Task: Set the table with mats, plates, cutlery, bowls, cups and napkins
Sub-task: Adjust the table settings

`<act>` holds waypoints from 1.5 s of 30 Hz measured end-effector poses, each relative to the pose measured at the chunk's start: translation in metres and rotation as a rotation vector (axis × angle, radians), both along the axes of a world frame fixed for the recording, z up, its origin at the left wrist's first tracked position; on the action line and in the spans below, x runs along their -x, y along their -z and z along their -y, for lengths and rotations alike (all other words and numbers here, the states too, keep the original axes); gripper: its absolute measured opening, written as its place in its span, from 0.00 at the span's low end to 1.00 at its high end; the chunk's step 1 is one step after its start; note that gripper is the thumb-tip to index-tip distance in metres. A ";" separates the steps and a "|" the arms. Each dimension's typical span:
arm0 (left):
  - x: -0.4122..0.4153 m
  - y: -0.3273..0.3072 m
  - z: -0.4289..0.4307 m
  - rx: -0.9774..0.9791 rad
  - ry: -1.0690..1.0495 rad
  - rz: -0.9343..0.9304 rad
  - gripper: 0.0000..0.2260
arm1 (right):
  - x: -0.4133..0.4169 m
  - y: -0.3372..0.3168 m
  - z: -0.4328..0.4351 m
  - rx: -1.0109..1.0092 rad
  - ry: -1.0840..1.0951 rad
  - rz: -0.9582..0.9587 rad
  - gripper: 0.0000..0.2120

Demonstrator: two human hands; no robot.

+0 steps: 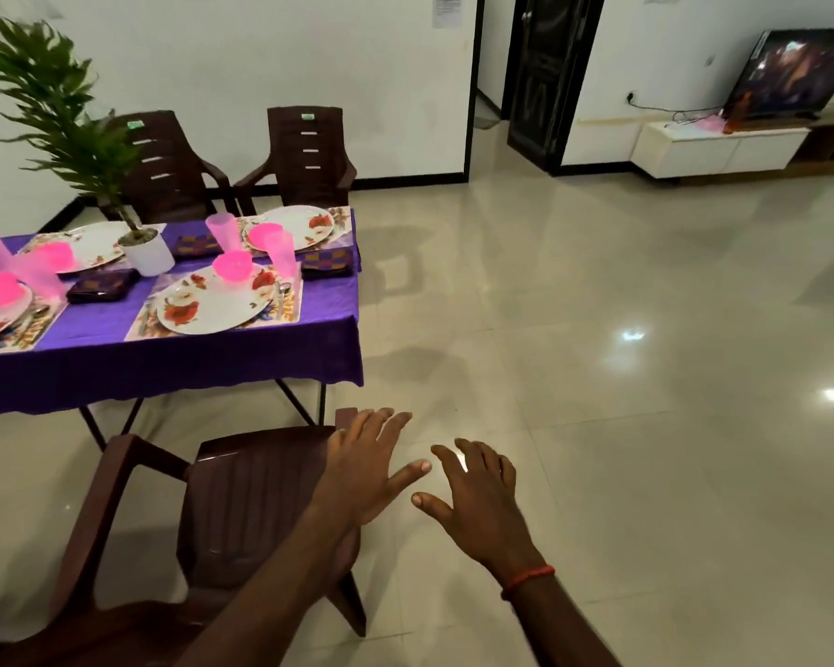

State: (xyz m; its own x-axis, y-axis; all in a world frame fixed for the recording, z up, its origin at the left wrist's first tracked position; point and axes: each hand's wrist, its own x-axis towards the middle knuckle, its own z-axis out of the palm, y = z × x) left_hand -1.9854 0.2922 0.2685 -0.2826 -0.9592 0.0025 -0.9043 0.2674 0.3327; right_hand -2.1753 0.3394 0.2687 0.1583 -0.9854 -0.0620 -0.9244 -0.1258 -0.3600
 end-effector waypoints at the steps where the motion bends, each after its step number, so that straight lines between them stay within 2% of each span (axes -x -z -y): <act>1: 0.006 0.001 0.012 0.011 -0.006 -0.013 0.36 | 0.006 0.001 0.012 0.003 -0.004 -0.006 0.51; 4: 0.020 0.009 0.048 0.036 -0.016 -0.029 0.37 | 0.020 0.003 0.047 0.002 -0.028 -0.029 0.50; 8: 0.037 0.024 0.109 0.022 -0.021 -0.023 0.36 | 0.035 0.007 0.102 0.017 -0.053 -0.051 0.41; 15: 0.060 0.030 0.209 -0.002 -0.044 -0.058 0.38 | 0.063 0.014 0.206 0.031 -0.089 -0.117 0.34; 24: 0.066 0.021 0.332 -0.021 -0.064 -0.010 0.43 | 0.081 0.013 0.342 0.062 -0.055 -0.046 0.35; 27: 0.071 0.025 0.373 -0.011 -0.093 -0.005 0.42 | 0.087 0.015 0.388 0.071 -0.068 -0.045 0.34; 32: 0.088 0.027 0.458 -0.001 -0.121 0.044 0.43 | 0.112 0.019 0.483 0.044 -0.127 -0.046 0.39; 37: 0.105 0.010 0.538 0.000 -0.128 0.113 0.41 | 0.134 0.010 0.577 0.074 -0.127 -0.006 0.39; 45: 0.129 0.008 0.634 -0.023 -0.256 0.066 0.39 | 0.147 -0.001 0.702 0.019 -0.215 0.006 0.43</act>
State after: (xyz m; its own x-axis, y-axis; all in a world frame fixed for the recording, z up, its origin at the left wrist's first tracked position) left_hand -2.1143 -0.3422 0.2603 -0.0291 -0.9991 -0.0304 -0.9615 0.0197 0.2741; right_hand -2.3219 -0.3628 0.2698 0.3657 -0.9298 -0.0420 -0.8734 -0.3272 -0.3606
